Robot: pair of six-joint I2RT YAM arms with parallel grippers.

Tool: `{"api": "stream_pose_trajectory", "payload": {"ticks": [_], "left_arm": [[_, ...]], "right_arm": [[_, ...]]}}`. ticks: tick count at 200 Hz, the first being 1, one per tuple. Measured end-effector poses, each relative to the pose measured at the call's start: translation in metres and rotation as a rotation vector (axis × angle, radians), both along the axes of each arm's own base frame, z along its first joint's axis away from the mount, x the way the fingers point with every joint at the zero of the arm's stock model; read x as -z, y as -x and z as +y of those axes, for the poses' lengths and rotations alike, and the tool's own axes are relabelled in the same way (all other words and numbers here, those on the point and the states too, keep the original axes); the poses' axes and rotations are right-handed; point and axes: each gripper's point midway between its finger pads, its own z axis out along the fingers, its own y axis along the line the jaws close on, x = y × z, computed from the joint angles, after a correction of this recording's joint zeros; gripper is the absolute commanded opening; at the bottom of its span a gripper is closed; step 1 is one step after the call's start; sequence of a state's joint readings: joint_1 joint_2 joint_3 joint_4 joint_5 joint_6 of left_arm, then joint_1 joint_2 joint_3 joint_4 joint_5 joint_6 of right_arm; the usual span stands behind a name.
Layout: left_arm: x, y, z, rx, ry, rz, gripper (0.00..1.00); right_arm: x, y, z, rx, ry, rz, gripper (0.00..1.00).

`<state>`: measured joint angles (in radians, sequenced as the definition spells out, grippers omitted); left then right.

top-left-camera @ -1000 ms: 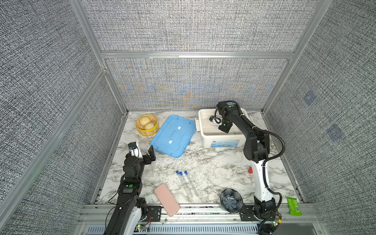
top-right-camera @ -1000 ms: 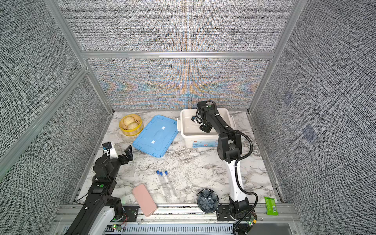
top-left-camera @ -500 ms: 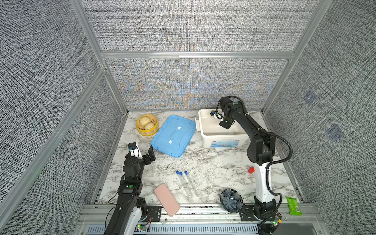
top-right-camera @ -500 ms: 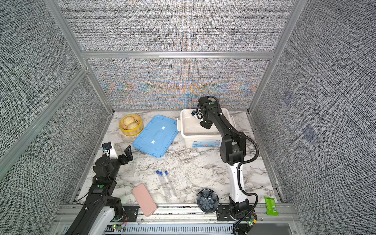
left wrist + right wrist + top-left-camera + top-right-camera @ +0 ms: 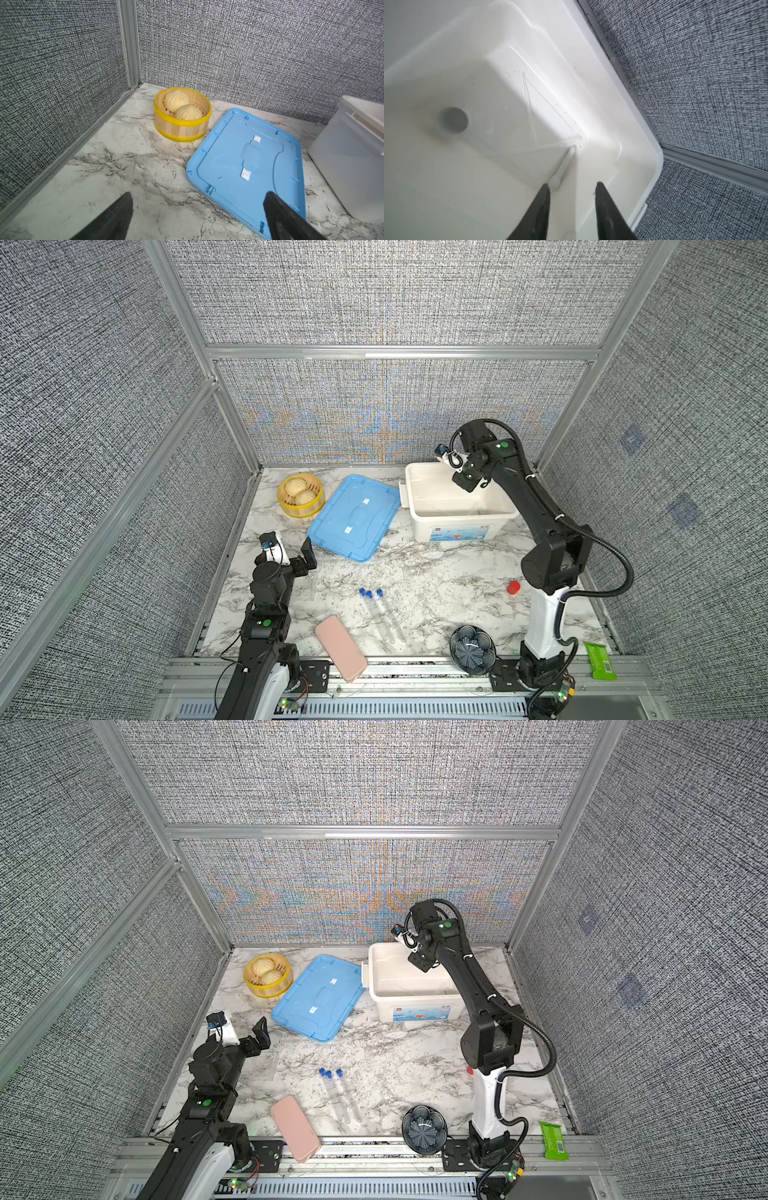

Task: Organize the chemistry lab equipment
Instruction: 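Raise the right gripper up out of the white box, then swing the right gripper toward the clear tube rack while the left gripper approaches it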

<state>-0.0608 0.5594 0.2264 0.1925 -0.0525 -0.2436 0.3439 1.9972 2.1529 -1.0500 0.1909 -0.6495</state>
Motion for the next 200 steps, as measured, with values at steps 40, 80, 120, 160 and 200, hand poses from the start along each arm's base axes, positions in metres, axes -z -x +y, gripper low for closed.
{"api": "stream_pose_trajectory", "payload": {"ticks": [40, 80, 120, 160, 200], "left_arm": [[0.0, 0.002, 0.0, 0.0, 0.001, -0.006, 0.99], [-0.003, 0.006, 0.0, 0.0, 0.001, -0.013, 0.99], [0.003, 0.005, 0.0, 0.0, 0.0, 0.013, 0.99], [0.004, -0.004, 0.001, -0.026, 0.061, 0.073, 0.99], [-0.032, -0.009, 0.003, -0.051, 0.101, 0.075, 0.99]], "right_arm": [[-0.046, 0.037, 0.057, -0.128, -0.103, -0.108, 0.37], [-0.065, 0.116, 0.137, -0.393, -0.216, -0.15, 0.37], [-0.061, 0.199, 0.193, -0.624, -0.29, -0.147, 0.37], [-0.022, 0.26, 0.216, -0.725, -0.315, -0.094, 0.37], [0.021, 0.28, 0.218, -0.673, -0.351, -0.04, 0.38]]}}
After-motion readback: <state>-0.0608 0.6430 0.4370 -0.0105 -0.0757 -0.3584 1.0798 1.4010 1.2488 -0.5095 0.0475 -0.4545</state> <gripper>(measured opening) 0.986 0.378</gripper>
